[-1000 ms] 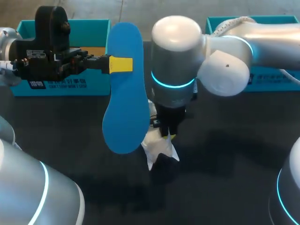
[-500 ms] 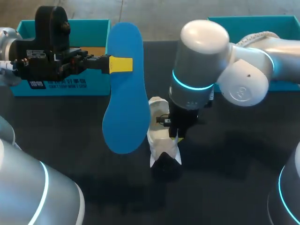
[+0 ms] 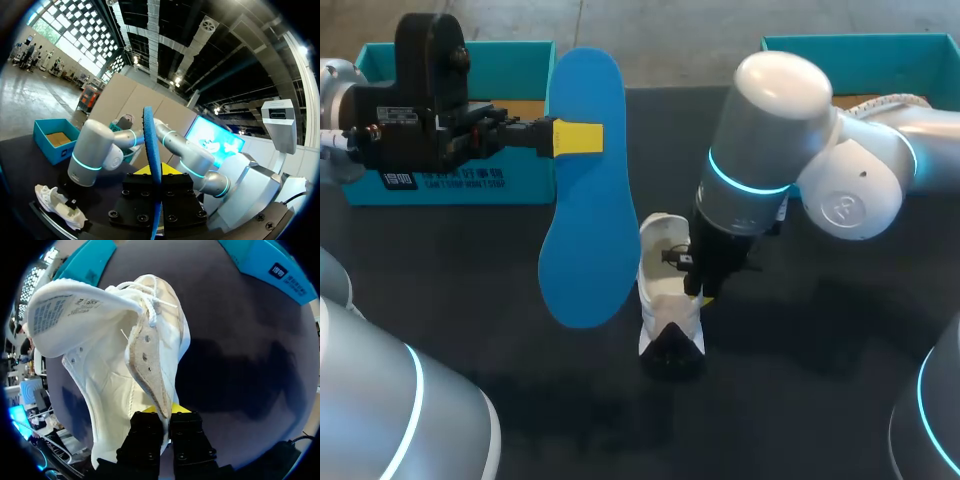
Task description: Take the shoe out of the shoebox, open the shoe tongue, remove and reinsert the insole, then place the shoe into the shoebox
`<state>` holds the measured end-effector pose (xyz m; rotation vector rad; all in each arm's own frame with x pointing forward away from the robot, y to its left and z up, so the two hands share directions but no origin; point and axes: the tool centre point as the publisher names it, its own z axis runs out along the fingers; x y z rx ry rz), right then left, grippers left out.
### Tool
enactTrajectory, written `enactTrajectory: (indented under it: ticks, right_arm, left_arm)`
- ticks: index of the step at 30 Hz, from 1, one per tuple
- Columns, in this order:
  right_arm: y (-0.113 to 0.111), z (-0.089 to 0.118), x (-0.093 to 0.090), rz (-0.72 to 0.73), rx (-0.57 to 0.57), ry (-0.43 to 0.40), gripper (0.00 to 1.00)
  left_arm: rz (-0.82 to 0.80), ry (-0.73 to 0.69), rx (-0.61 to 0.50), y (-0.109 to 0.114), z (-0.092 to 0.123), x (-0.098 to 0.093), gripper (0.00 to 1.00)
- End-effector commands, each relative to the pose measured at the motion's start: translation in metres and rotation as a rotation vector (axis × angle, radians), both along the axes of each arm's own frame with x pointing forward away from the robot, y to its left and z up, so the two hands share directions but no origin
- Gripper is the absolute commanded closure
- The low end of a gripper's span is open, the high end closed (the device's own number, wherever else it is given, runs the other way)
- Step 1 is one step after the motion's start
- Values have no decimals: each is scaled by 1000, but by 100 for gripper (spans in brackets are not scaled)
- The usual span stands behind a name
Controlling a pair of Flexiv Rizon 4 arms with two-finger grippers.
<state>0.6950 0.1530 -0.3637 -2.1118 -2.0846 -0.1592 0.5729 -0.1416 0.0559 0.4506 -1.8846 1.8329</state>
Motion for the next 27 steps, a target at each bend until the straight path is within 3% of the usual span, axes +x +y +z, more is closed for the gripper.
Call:
enactTrajectory:
  ticks: [1,17,19,20,27]
  right_arm:
    - [-2,-9,2,20,39,3,100]
    - [-8,-19,5,62,64,17,100]
    - [-8,-17,4,61,66,-4,52]
    - [-8,-14,2,66,70,-17,0]
    - [-10,3,-8,67,68,-25,0]
  left_arm:
    - [0,-1,-1,-1,0,0,100]
    - [0,-1,-1,-1,0,0,100]
    - [0,-1,-1,-1,0,0,100]
    - [0,-1,-1,-1,0,0,100]
    - [0,-1,-1,-1,0,0,100]
